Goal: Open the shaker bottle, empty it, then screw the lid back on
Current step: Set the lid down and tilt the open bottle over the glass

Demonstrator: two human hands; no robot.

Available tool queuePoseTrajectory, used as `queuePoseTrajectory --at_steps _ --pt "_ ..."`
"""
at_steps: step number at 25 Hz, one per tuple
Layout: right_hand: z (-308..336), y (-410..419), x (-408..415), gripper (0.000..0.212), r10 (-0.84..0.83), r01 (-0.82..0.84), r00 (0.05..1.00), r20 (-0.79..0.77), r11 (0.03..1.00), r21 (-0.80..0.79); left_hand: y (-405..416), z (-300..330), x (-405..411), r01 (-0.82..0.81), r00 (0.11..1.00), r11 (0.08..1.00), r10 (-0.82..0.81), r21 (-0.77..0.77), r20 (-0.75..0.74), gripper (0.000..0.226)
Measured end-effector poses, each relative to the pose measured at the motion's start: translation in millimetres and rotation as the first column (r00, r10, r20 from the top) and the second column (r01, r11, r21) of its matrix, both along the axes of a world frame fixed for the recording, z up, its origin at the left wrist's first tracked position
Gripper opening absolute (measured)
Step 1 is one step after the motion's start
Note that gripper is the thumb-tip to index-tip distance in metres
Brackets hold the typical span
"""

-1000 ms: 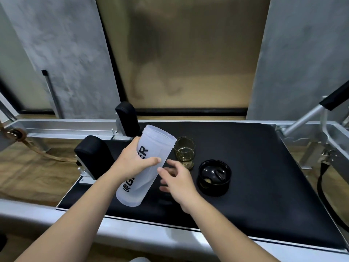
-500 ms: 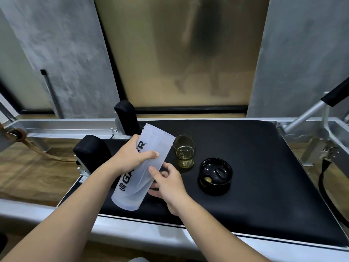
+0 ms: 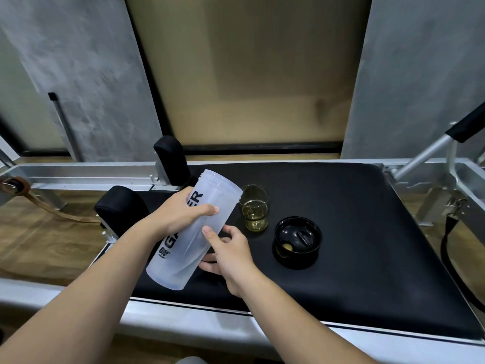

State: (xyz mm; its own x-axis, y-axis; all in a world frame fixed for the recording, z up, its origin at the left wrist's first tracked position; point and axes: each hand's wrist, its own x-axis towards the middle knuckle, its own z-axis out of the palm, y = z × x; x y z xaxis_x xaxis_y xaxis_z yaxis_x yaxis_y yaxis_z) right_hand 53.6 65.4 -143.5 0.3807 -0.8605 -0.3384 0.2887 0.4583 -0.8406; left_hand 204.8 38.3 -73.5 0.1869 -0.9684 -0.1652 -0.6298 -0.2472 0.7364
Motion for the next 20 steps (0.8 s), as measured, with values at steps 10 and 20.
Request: queuePoseTrajectory --at_steps 10,20 --pt "1.1 -2.3 -1.6 0.040 -0.014 0.013 1.000 0.008 0.999 0.046 -5.6 2.8 -7.3 0.037 0.999 0.999 -0.036 0.035 -0.004 0.070" --pt "8.9 -2.7 -5.7 0.041 -0.022 0.020 0.999 0.032 0.997 0.073 -10.5 8.8 -9.1 0.099 0.995 0.994 -0.100 0.033 0.015 0.074"
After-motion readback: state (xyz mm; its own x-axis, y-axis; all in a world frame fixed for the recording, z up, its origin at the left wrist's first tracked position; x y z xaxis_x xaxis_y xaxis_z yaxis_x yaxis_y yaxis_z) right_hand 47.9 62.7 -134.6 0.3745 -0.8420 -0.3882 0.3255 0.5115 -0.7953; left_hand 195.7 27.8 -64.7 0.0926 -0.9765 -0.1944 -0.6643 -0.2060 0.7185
